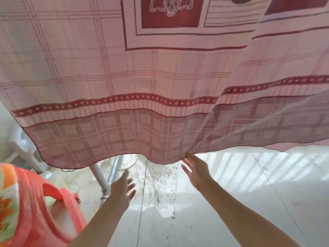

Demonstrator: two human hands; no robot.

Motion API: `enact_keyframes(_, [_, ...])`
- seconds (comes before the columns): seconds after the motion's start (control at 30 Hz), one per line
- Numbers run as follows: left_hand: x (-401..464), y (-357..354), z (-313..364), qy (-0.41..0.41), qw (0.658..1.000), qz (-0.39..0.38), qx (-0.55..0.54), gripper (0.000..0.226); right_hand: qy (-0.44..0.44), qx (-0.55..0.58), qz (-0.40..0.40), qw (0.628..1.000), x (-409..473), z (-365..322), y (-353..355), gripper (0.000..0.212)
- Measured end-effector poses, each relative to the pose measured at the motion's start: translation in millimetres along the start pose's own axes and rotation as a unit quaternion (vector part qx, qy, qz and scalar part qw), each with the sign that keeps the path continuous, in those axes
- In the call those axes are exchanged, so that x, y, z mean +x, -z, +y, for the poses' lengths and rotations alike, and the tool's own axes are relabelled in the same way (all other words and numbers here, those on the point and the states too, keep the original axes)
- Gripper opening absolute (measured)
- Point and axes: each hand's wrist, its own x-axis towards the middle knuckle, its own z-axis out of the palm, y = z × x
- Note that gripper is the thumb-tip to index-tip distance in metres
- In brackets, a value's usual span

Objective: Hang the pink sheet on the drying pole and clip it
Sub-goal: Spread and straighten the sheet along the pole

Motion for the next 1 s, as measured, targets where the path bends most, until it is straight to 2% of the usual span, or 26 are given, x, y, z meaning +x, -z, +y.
enact_keyframes(0.07, [-21.3,-43.7,-1.6,0.022,0.985,-0.156,0.075,0.031,0.003,-0.027,-0.015,1.000,-2.1,-1.7,9.7,0.011])
enact_keyframes(0.13, [-34.5,-79.3,-12.6,0.024,0.962,-0.262,0.080,0.043,0.002,-0.032,-0.032,0.999,-1.2,-1.1,21.1,0.017])
enact_keyframes(0.2, [-44.7,-106.2,-29.3,-0.004,0.951,-0.307,0.022,0.047,-0.007,-0.024,-0.046,0.999,1.6,-1.6,32.3,0.019])
enact_keyframes(0.27, [-49.7,-121.0,-44.8,-0.031,0.960,-0.268,-0.076,0.038,-0.023,0.012,-0.063,0.998,4.3,-8.3,43.9,0.019])
enact_keyframes(0.33, [-50.2,-128.3,-55.3,-0.043,0.968,-0.203,-0.140,0.008,-0.032,0.069,-0.105,0.992,8.2,-23.4,58.5,0.028])
enact_keyframes(0.43, [-48.9,-132.6,-56.3,-0.062,0.972,-0.146,-0.172,0.011,-0.009,0.135,-0.127,0.983,15.2,-60.6,86.0,0.034])
enact_keyframes(0.6, [-39.7,-141.3,-45.0,-0.091,0.973,-0.109,-0.180,0.013,0.020,0.271,-0.052,0.961,28.5,-130.9,142.6,0.019])
enact_keyframes(0.8, [-32.2,-157.5,-45.7,-0.096,0.970,-0.092,-0.202,0.010,0.088,0.223,0.001,0.971,42.6,-170.4,187.1,0.010])
enact_keyframes(0.93, [-28.4,-166.7,-46.6,-0.090,0.967,-0.089,-0.221,0.010,0.148,0.095,0.049,0.983,46.7,-167.1,203.8,0.010])
enact_keyframes(1.0, [-27.5,-170.3,-47.1,-0.095,0.966,-0.092,-0.220,0.014,0.161,0.073,0.065,0.982,44.3,-162.4,212.2,0.011])
